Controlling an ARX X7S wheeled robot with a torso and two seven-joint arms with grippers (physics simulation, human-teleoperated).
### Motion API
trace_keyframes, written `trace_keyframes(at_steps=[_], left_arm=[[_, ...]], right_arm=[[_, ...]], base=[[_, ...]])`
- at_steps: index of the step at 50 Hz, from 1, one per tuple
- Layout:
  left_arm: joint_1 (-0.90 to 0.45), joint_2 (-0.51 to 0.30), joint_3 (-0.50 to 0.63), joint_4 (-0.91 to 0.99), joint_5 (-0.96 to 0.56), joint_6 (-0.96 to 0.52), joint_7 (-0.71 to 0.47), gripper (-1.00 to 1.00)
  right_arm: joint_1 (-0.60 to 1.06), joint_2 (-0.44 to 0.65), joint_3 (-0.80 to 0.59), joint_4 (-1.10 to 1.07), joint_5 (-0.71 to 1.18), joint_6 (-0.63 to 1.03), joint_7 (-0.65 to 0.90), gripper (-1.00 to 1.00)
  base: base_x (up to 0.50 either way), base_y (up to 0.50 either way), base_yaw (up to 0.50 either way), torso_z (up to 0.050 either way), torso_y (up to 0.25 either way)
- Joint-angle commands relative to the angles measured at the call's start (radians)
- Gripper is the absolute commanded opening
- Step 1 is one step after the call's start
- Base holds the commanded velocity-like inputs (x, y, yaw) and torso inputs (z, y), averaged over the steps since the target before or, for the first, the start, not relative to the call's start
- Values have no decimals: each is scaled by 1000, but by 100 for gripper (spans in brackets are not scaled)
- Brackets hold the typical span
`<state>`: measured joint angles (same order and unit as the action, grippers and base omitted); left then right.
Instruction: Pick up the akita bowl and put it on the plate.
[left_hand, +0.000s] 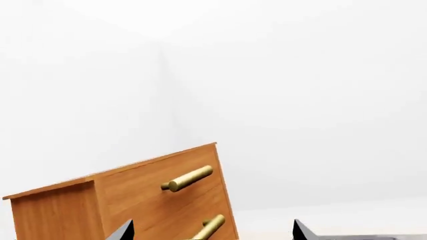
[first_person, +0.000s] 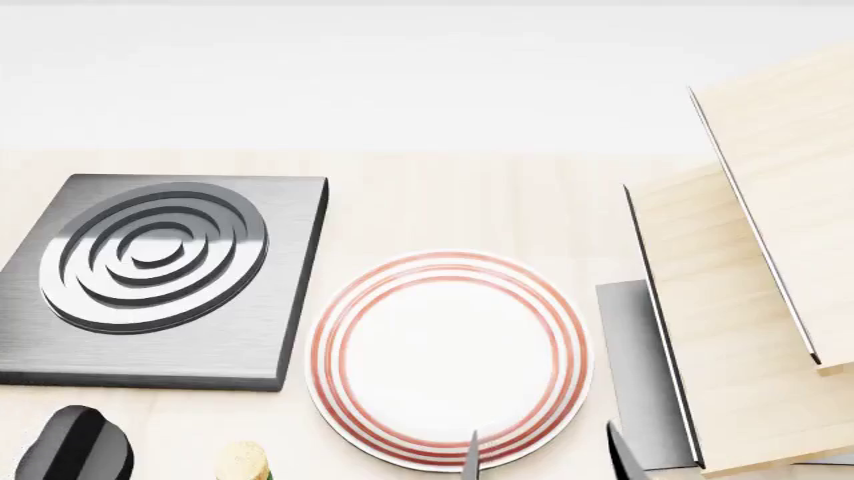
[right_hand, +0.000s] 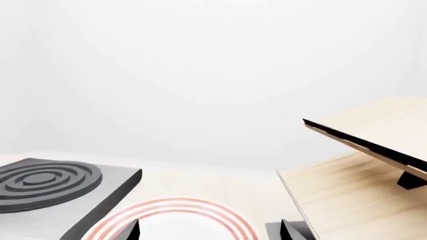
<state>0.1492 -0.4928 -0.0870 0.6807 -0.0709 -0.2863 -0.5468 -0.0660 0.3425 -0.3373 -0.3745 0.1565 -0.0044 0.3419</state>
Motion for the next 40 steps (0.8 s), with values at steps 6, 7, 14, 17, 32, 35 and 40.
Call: trace_keyframes(at_steps=[6, 7, 14, 17, 32, 35, 40], left_arm=[[48, -56, -94, 87, -6, -106, 3, 100], [47, -52, -114, 91, -22, -112, 2, 100], [44, -60, -192, 110, -68, -142, 5, 100], [50, -68, -236, 126, -84, -158, 6, 100], [-6, -81, -305, 118, -199, -294, 32, 100], [-6, -81, -305, 118, -199, -294, 32, 100], [-78, -114, -338, 123, -320, -456, 55, 100]], right_arm=[[1, 0, -16, 14, -4, -7, -2, 100], [-1, 2, -17, 13, -4, -9, -3, 100], [1, 2, -20, 22, -4, -12, -2, 100], [2, 2, -23, 19, -6, -10, -1, 100], [5, 2, -31, 39, -5, -20, -2, 100], [5, 3, -32, 39, -5, -20, -1, 100], [5, 3, -38, 42, -7, -18, -1, 100]], base=[[0, 0, 0, 0, 0], [0, 0, 0, 0, 0], [0, 0, 0, 0, 0], [0, 0, 0, 0, 0], [0, 0, 0, 0, 0], [0, 0, 0, 0, 0], [0, 0, 0, 0, 0]])
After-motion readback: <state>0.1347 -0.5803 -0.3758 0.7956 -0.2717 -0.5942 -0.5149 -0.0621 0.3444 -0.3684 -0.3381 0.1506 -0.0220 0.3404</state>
